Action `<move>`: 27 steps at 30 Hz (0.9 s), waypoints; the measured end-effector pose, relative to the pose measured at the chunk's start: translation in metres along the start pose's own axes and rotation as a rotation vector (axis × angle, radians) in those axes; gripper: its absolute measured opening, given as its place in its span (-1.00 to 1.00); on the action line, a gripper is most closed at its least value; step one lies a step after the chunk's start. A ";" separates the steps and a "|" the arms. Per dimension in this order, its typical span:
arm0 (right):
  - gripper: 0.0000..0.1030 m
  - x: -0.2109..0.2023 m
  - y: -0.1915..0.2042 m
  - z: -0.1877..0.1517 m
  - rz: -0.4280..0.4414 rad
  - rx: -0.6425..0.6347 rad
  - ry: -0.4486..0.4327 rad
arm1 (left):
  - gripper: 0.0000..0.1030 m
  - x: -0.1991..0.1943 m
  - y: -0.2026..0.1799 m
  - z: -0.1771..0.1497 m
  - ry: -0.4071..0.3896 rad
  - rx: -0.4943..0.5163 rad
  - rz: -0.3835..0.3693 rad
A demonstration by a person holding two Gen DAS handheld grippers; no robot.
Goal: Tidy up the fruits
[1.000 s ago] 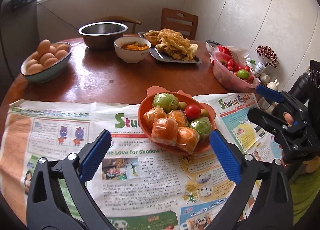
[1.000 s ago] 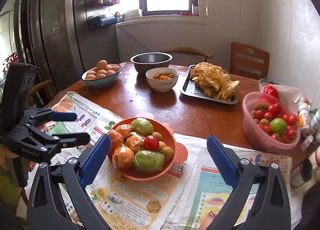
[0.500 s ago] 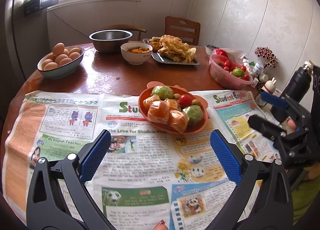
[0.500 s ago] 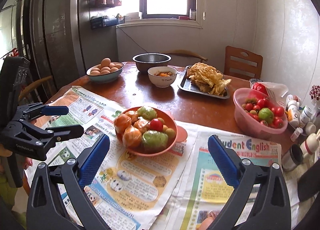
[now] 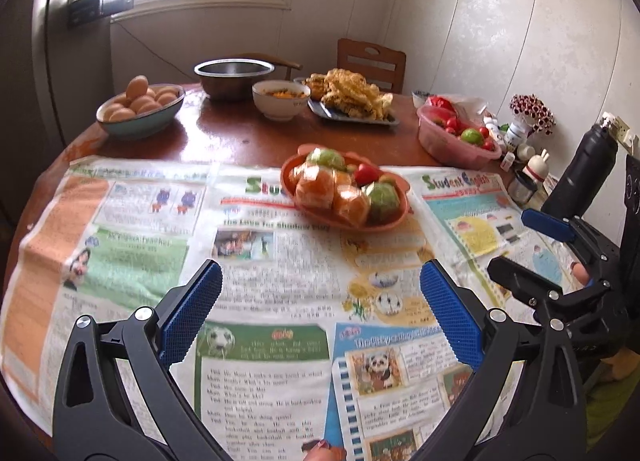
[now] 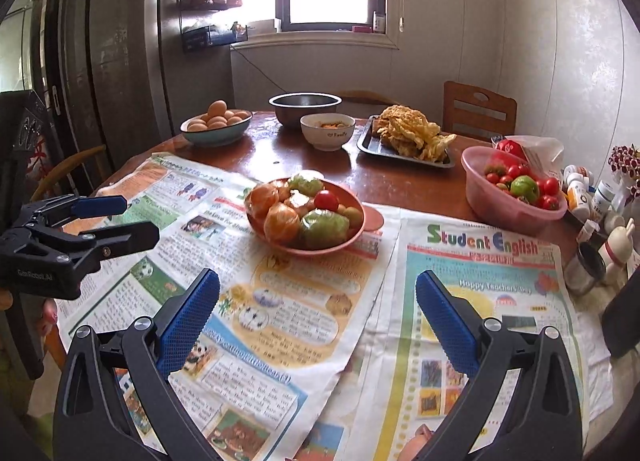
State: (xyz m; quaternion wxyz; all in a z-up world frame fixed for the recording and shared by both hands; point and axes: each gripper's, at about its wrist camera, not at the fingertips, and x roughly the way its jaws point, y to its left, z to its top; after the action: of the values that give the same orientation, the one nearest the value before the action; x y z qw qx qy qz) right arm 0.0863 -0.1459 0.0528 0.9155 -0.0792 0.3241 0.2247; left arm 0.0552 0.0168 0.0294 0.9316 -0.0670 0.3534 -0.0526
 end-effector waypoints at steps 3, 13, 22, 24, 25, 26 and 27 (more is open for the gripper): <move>0.91 -0.003 0.004 -0.007 0.001 0.002 0.005 | 0.81 0.001 -0.002 -0.010 0.006 -0.011 0.002; 0.91 0.000 0.009 -0.026 -0.001 0.017 0.050 | 0.81 0.007 -0.007 -0.033 0.059 -0.019 -0.016; 0.91 0.002 0.004 -0.035 -0.017 0.042 0.070 | 0.81 0.006 -0.005 -0.037 0.065 -0.018 0.010; 0.91 0.002 0.003 -0.036 -0.021 0.046 0.073 | 0.81 0.008 -0.006 -0.037 0.069 -0.017 0.010; 0.91 0.001 0.003 -0.036 -0.020 0.047 0.073 | 0.81 0.007 -0.006 -0.037 0.068 -0.016 0.012; 0.91 0.001 0.003 -0.036 -0.020 0.047 0.072 | 0.81 0.007 -0.006 -0.037 0.069 -0.016 0.011; 0.91 0.001 0.003 -0.036 -0.021 0.047 0.073 | 0.81 0.008 -0.006 -0.038 0.070 -0.017 0.012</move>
State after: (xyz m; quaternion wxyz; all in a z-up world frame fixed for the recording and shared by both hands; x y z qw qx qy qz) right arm 0.0656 -0.1537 0.0243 0.9070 -0.0694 0.3614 0.2045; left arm 0.0357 0.0069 -0.0026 0.9183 -0.0706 0.3868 -0.0465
